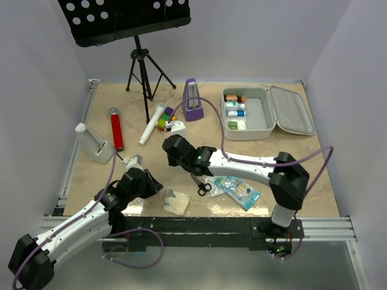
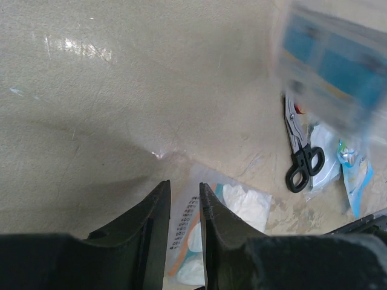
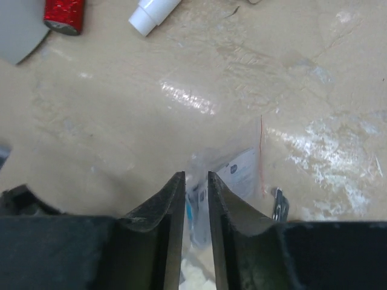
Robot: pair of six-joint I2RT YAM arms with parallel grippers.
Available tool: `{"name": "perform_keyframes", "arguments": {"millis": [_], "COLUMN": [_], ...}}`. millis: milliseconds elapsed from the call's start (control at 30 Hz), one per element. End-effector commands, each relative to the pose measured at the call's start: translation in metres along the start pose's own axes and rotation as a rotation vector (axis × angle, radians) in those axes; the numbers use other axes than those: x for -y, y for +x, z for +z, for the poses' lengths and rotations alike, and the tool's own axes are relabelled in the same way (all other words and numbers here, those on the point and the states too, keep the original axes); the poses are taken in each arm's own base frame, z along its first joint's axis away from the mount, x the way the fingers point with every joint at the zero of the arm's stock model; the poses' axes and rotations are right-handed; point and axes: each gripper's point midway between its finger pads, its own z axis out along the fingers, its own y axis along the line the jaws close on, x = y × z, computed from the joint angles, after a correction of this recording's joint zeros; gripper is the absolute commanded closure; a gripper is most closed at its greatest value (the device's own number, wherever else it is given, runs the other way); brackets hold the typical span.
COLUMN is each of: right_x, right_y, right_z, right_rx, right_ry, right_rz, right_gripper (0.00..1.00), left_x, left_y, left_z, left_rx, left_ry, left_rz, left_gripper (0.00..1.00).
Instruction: Organize the medicine kit
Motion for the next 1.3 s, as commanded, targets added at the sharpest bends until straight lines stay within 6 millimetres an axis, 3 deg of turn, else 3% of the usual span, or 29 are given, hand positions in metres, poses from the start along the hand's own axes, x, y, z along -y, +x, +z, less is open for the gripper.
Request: {"name": "perform_keyframes", "arguments": {"millis": [0, 67, 133, 233, 300, 467, 767, 1000, 1267], "right_x": [0.004, 0.011, 0.028, 0.065, 0.09, 0.115, 0.114, 0.1, 0.101], "right_y": [0.0, 0.001, 0.004, 0.01, 0.025, 0.066, 0.09, 0.084, 0.107], "right_z": [0.028, 0.027, 0.024, 0.018, 0.014, 0.007, 0.011, 0.011, 0.02], "right_rx": [-0.02, -0.015, -0.019, -0.027, -0.05, -0.132, -0.167, -0.151, -0.197], "right_ry": [0.052, 0.069, 0.096, 0.141, 0.165, 0.198, 0.155, 0.099, 0.115], "right_rz": [-0.05, -0.038, -0.013, 0.055, 0.087, 0.108, 0.118, 0.128, 0.11], "right_gripper": [0.62, 0.51, 0.47, 0.47, 0.5, 0.59, 0.58, 0.49, 0.53], "left_x": [0.006, 0.005, 0.004, 0.006, 0.007, 0.01, 0.011, 0.01, 0.008], "left_y": [-0.005, -0.007, -0.008, -0.009, -0.009, -0.007, -0.009, -0.007, -0.006], "left_z": [-0.002, -0.004, -0.005, -0.004, -0.003, 0.001, 0.0, 0.002, 0.001], "left_rx": [0.016, 0.024, 0.029, 0.036, 0.033, 0.019, 0.021, 0.017, 0.015], "left_ry": [0.019, 0.012, 0.011, 0.016, 0.019, 0.026, 0.026, 0.023, 0.023], "left_rz": [-0.013, -0.01, -0.007, -0.006, -0.004, 0.002, 0.009, 0.003, 0.0], "left_gripper": [0.7, 0.7, 0.7, 0.7, 0.7, 0.7, 0.7, 0.7, 0.7]}}
